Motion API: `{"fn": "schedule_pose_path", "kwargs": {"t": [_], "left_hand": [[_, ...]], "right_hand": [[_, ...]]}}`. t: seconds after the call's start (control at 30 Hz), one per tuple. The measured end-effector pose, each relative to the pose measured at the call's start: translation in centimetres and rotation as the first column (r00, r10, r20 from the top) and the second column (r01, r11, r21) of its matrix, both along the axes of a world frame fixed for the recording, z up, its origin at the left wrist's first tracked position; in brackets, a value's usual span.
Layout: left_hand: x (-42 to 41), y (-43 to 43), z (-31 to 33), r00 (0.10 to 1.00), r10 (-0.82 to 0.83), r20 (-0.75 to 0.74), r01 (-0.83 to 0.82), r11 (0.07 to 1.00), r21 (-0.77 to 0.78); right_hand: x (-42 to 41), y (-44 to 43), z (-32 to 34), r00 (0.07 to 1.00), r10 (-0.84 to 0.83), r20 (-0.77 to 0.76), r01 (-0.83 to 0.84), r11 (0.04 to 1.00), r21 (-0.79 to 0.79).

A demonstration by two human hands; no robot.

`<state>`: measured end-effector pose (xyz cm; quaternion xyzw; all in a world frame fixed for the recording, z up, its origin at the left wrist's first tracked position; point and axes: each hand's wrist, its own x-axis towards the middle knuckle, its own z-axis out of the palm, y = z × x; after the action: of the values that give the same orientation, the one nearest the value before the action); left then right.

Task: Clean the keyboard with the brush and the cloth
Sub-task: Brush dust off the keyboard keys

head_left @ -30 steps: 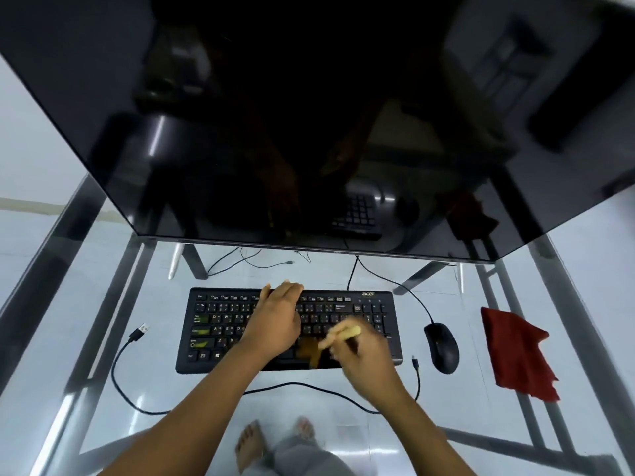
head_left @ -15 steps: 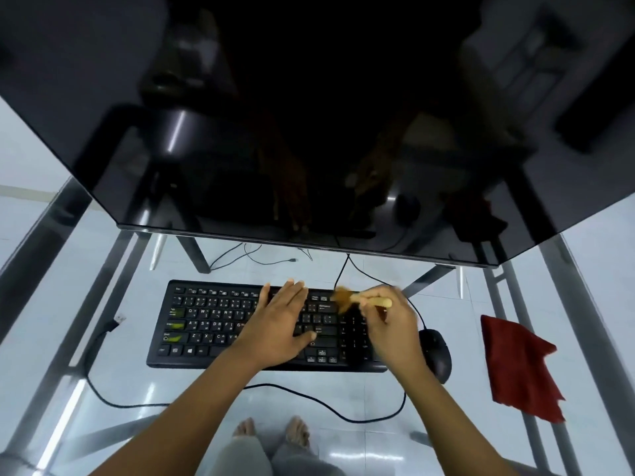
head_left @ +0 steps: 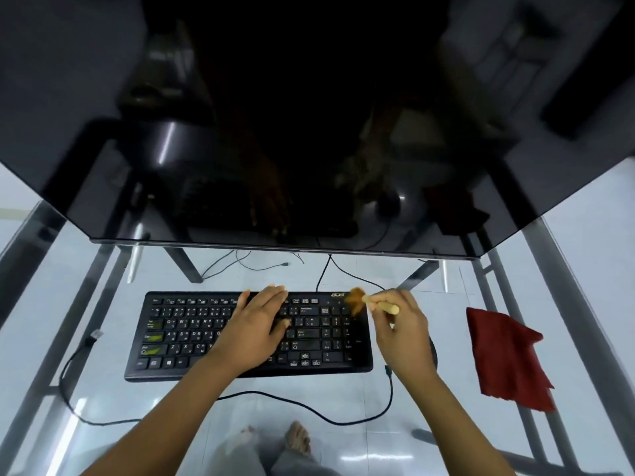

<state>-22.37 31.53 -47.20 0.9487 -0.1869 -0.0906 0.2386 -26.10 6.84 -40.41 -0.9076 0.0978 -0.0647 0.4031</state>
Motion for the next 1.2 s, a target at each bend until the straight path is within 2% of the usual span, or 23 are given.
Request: {"fn": "schedule_pose_path", "kwargs": {"t": [0.07,0.13,0.2,0.27,0.37,0.4,0.5,0.57,0.63,0.67,0.77,0.87,0.93,1.0,1.03,1.1,1.13,1.2], "left_hand": [[0.0,-0.4,0.3,1.0,0.006,0.0,-0.006,1.0,0.009],[0.1,-0.6,0.7,1.0,0.005,-0.014,-0.005,1.0,0.031],[0.2,-0.8,0.9,1.0,-0.004,-0.028,0.006,0.998,0.068],[0.3,-1.0,1.1,0.999,-0.003,-0.034,0.006,0.995,0.098],[0.1,-1.3,1.2,0.999,0.001,-0.041,0.004,0.992,0.124],[0.1,-1.6,1.2,0.999,-0.001,-0.047,0.007,0.992,0.124],[0.1,-2.4,1.2,0.998,-0.004,-0.06,0.011,0.993,0.115],[0.0,-2.6,1.3,0.999,-0.003,-0.048,0.009,0.993,0.116],[-0.2,-2.7,1.3,1.0,0.003,-0.025,0.0,0.993,0.117],[-0.3,-2.7,1.3,1.0,0.005,-0.017,-0.003,0.993,0.116],[-0.6,-2.9,1.2,1.0,0.006,-0.01,-0.005,0.993,0.117],[-0.8,-2.8,1.1,1.0,0.003,-0.022,0.0,0.991,0.136],[-0.9,-2.7,1.0,0.999,0.003,-0.033,0.001,0.99,0.143],[-0.8,-2.8,1.0,0.999,0.007,-0.031,-0.003,0.99,0.141],[-0.8,-2.8,1.0,1.0,0.012,-0.026,-0.008,0.99,0.14],[-0.7,-2.8,0.9,1.0,0.011,-0.008,-0.01,0.99,0.144],[-0.7,-2.8,0.9,1.0,0.008,-0.003,-0.007,0.99,0.144],[-0.7,-2.8,0.9,1.0,0.003,-0.007,-0.003,0.991,0.135]], "right_hand": [[-0.4,-0.3,-0.3,1.0,0.011,0.029,-0.012,0.999,0.032],[-0.9,-0.2,-1.1,0.992,0.119,-0.037,-0.119,0.993,0.018],[-1.0,0.0,-0.8,0.998,0.059,-0.02,-0.059,0.998,-0.013],[-1.1,-0.3,-0.4,0.999,-0.028,0.025,0.028,0.999,0.023],[-1.9,0.2,-0.4,0.985,0.171,-0.028,-0.17,0.985,0.04],[-2.1,0.5,-0.1,0.983,0.175,-0.048,-0.173,0.984,0.042],[-2.5,0.4,0.3,1.0,-0.007,0.013,0.007,1.0,0.025],[-3.1,0.1,-0.2,0.999,0.047,0.017,-0.047,0.999,-0.003],[-3.5,0.3,-0.7,0.988,0.144,-0.055,-0.143,0.99,0.018],[-3.7,0.4,-0.7,0.99,0.125,-0.059,-0.124,0.992,0.021],[-3.9,-0.2,-0.4,0.998,-0.021,0.053,0.022,1.0,-0.008],[-4.7,-0.4,-0.9,0.988,0.155,-0.014,-0.155,0.988,-0.004],[-5.1,-0.5,-0.8,0.99,0.14,-0.003,-0.14,0.989,-0.036],[-5.2,-1.2,-0.9,0.998,0.04,0.054,-0.037,0.998,-0.056],[-5.2,-1.3,-0.9,0.998,0.023,0.053,-0.022,0.999,-0.024],[-5.2,-1.2,-1.1,0.994,0.111,-0.01,-0.111,0.994,0.025],[-5.2,-0.9,-1.1,0.99,0.138,-0.038,-0.138,0.99,-0.005],[-4.9,-0.9,-1.2,0.999,0.047,-0.004,-0.047,0.995,-0.088]]}}
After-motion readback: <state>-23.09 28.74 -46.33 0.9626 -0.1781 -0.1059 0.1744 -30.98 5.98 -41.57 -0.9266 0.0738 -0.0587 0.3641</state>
